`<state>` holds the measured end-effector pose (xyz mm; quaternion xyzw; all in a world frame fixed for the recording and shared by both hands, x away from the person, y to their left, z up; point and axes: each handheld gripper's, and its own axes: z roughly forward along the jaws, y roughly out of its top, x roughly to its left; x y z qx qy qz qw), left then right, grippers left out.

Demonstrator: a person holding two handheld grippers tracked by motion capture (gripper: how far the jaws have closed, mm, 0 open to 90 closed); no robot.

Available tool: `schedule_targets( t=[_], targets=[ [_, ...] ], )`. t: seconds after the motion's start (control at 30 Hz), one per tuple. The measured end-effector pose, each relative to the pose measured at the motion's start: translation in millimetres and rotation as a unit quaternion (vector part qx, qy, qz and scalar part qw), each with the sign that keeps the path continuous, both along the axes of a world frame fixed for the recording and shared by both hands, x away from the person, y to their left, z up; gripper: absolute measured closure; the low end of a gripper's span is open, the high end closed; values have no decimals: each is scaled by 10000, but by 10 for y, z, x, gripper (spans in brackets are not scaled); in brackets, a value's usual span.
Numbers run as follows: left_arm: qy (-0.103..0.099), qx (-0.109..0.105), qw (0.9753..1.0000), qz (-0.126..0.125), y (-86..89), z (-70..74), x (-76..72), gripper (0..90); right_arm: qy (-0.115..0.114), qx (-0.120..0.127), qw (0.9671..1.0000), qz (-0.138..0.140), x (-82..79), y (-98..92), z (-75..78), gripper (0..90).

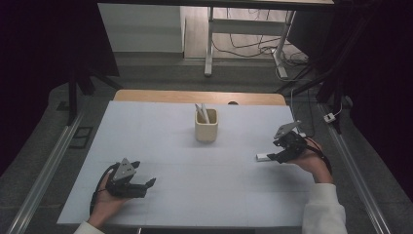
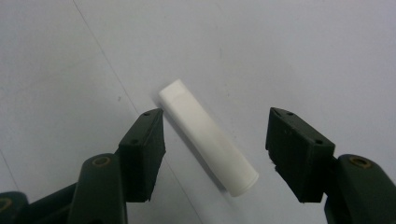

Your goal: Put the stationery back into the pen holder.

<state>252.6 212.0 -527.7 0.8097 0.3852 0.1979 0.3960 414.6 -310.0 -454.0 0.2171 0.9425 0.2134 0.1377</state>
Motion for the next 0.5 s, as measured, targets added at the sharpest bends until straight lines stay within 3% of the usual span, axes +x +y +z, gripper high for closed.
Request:
schedule_targets(
  t=[0.5],
  targets=[
    [-3, 20, 10000, 21, -1, -3, 0, 151, 172, -395, 9991, 32, 57, -26, -136, 367]
  ],
)
